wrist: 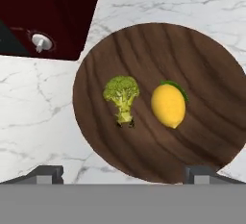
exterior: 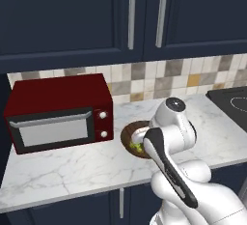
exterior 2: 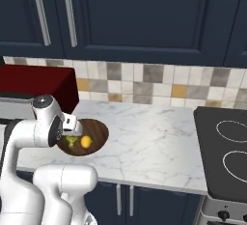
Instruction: Take the broccoli, pear, and lemon from the freezer and place them in the bowl on the counter.
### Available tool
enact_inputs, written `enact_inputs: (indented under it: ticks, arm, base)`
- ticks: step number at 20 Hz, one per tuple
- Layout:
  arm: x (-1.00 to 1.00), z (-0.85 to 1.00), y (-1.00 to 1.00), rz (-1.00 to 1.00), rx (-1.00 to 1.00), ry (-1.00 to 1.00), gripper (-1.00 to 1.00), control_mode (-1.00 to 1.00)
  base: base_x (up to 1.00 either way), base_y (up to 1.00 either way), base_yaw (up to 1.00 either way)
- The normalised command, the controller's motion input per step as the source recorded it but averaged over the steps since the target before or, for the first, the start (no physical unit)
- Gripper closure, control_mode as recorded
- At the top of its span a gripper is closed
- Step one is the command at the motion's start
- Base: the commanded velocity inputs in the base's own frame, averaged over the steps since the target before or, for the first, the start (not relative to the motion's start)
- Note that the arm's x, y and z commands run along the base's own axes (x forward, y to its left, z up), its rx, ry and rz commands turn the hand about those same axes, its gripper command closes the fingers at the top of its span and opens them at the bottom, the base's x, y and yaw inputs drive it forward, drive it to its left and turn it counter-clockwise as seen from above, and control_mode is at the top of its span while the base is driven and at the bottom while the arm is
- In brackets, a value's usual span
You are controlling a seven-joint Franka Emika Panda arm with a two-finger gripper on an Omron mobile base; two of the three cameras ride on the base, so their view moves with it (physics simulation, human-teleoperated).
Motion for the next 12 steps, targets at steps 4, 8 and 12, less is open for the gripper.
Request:
enact_inputs:
  ticks: [4,8,12]
  arm:
    - [-0.55,0.76,-0.36,-0.03,0.00,0.00,-1.00,-1.00]
    - [-0.64,0.52,-0.47,-0.03,0.00,0.00,-1.00,-1.00]
    - [-0.74,0.35,-0.24,0.00,0.00,0.00,-1.00,-1.00]
  base:
    - [0.00,0.00,0.00]
    - [0.00,0.00,0.00]
    - [0.00,0.00,0.00]
